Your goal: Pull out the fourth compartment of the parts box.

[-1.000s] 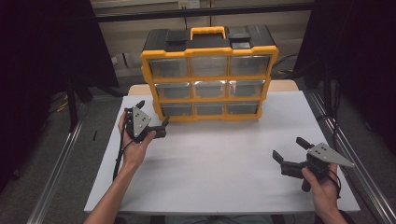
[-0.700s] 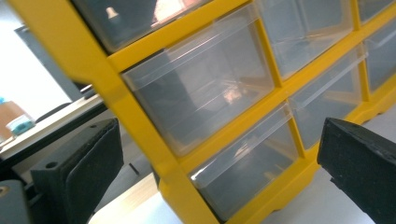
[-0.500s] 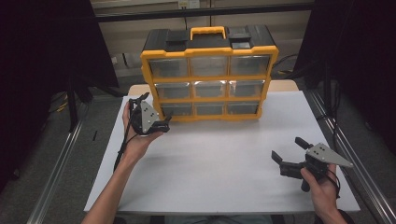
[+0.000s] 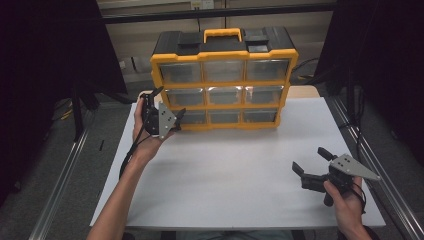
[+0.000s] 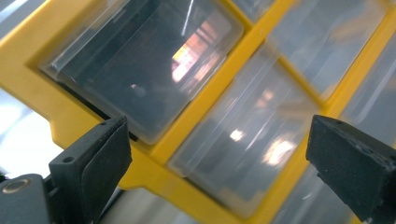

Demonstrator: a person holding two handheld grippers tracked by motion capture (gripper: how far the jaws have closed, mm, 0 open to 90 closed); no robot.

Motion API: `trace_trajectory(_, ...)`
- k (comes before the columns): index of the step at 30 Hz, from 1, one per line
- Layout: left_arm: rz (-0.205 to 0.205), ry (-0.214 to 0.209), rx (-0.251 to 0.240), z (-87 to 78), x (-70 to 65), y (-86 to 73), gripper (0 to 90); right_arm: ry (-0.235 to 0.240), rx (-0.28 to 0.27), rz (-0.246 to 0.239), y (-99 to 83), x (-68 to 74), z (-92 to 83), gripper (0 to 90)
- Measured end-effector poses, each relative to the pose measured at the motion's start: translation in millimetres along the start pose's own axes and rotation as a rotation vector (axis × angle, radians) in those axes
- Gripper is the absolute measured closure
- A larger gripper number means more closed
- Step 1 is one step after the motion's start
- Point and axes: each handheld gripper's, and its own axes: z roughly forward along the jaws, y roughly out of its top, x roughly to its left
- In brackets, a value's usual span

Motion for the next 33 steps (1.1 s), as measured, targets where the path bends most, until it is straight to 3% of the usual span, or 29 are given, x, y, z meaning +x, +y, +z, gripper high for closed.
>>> trace_trajectory(1, 0.027, 0.018, 0.002, 1.5, -0.8, -0.7, 7.7, 0.003, 0.006, -0.004, 0.3, 0.7, -0.2, 0.8)
trace_trajectory(5, 0.066, 0.045, 0.007, 2.8, -1.5, -1.3, 8.1, 0.013, 0.004, -0.016, 0.8, 2.9, 0.0, 0.7)
trace_trajectory(6, 0.141, 0.064, 0.027, 1.4, -0.6, -0.4, 8.5, 0.013, 0.0, -0.017, 1.0, 3.5, 0.2, 0.7)
trace_trajectory(9, 0.26, 0.097, 0.064, 0.5, -3.1, 0.9, 10.4, 0.018, 0.003, -0.017, 0.9, 3.0, 0.6, 0.7)
trace_trajectory(10, 0.303, 0.118, 0.047, 2.4, -3.5, 1.1, 10.3, 0.015, 0.0, -0.018, 0.9, 2.9, 0.9, 0.7)
trace_trajectory(11, 0.324, 0.108, 0.066, 3.2, -4.9, 0.8, 10.3, 0.014, 0.001, -0.017, 0.9, 2.8, 0.9, 0.7)
trace_trajectory(13, 0.413, 0.115, 0.088, 7.2, -6.1, 1.5, 12.5, 0.014, 0.002, -0.017, 0.6, 3.0, 1.7, 0.7)
trace_trajectory(15, 0.39, 0.109, 0.083, 10.5, -8.4, 0.6, 12.8, 0.022, 0.005, -0.018, 0.9, 3.2, 1.4, 0.8)
trace_trajectory(16, 0.398, 0.104, 0.069, 12.0, -9.0, 0.9, 12.8, 0.021, 0.006, -0.019, 0.8, 3.5, 1.3, 0.8)
trace_trajectory(18, 0.454, 0.125, 0.086, 12.1, -10.3, 0.7, 15.1, 0.019, 0.006, -0.016, 0.6, 3.6, 0.8, 0.7)
trace_trajectory(19, 0.453, 0.129, 0.104, 12.0, -11.6, -0.7, 15.6, 0.015, 0.001, -0.019, 0.6, 3.2, 0.6, 0.7)
trace_trajectory(22, 0.453, 0.149, 0.086, 14.2, -13.1, -7.4, 18.1, 0.014, 0.0, -0.02, 0.6, 2.5, -0.3, 0.8)
trace_trajectory(23, 0.493, 0.159, 0.104, 13.4, -12.7, -7.5, 18.5, 0.015, -0.001, -0.019, 0.6, 2.6, -0.5, 0.7)
trace_trajectory(26, 0.517, 0.161, 0.127, 14.2, -13.3, -14.5, 24.0, 0.019, -0.002, -0.018, 0.5, 2.9, -0.7, 0.8)
trace_trajectory(27, 0.555, 0.167, 0.13, 14.6, -13.0, -15.5, 26.1, 0.02, -0.001, -0.015, 0.5, 3.1, -0.9, 0.8)
trace_trajectory(32, 0.564, 0.126, 0.153, 15.2, -12.9, -21.8, 39.7, 0.013, -0.002, -0.014, 0.0, 3.0, -1.6, 0.9)
trace_trajectory(33, 0.581, 0.123, 0.155, 15.1, -12.6, -21.4, 42.7, 0.012, -0.001, -0.011, 0.0, 3.1, -2.3, 0.9)
